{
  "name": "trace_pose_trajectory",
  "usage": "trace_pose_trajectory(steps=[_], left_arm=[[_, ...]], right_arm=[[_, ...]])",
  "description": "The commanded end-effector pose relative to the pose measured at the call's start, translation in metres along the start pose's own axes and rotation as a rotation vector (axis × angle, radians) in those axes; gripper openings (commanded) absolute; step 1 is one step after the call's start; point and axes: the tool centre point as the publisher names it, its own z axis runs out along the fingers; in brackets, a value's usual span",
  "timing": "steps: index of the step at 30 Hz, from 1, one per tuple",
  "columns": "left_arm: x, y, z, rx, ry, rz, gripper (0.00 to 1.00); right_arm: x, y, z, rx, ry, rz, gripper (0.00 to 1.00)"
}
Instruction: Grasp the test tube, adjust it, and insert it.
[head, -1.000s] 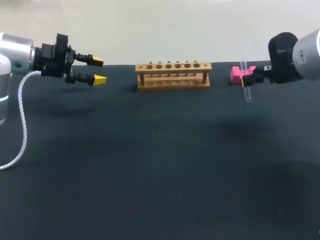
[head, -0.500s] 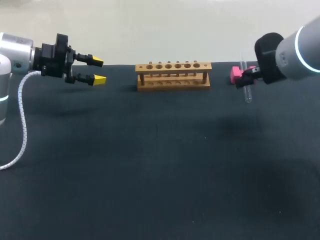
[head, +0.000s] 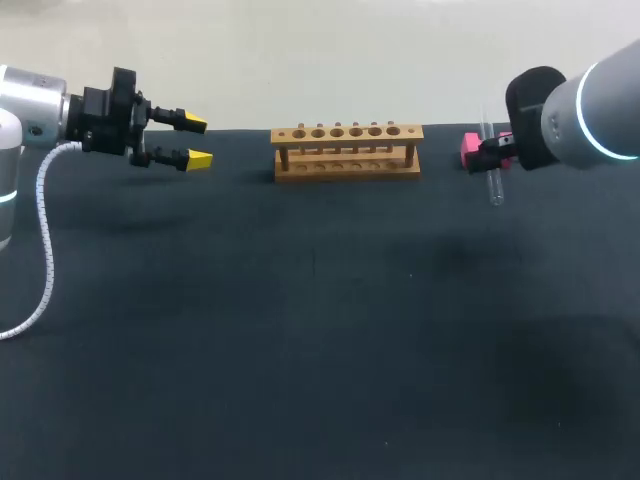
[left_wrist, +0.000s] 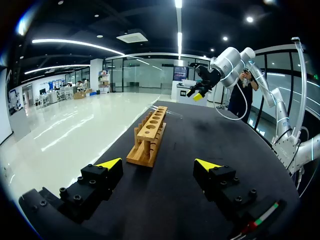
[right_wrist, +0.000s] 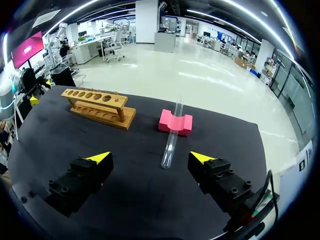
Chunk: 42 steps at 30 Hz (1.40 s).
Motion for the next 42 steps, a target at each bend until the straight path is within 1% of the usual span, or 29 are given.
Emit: trace_pose_trajectory(steps=[1, 27, 31, 33, 35, 38, 42], left_arm=[[0.001, 0.000, 0.000, -0.001, -0.003, 0.002, 1.00], [0.001, 0.000, 0.000, -0.001, -0.003, 0.002, 1.00], [0.001, 0.000, 0.000, -0.001, -0.003, 0.002, 1.00], [0.001, 0.000, 0.000, -0.001, -0.003, 0.002, 1.00], [0.001, 0.000, 0.000, -0.001, -0.003, 0.002, 1.00], [0.001, 0.000, 0.000, -0.001, -0.003, 0.002, 1.00], [0.001, 0.000, 0.000, -0.001, -0.003, 0.002, 1.00]], right_arm=[[0.003, 0.000, 0.001, 0.003, -0.733, 0.001, 1.00], [0.003, 0.000, 0.001, 0.003, -0.733, 0.001, 1.00], [0.005, 0.001, 0.009, 0.005, -0.698, 0.003, 1.00], [0.004, 0.002, 0.013, -0.005, -0.680, 0.019, 1.00], [0.004, 0.002, 0.017, -0.024, -0.648, 0.060, 1.00], [0.004, 0.003, 0.021, -0.034, -0.626, 0.069, 1.00], [0.005, 0.005, 0.027, -0.048, -0.622, 0.088, 1.00]])
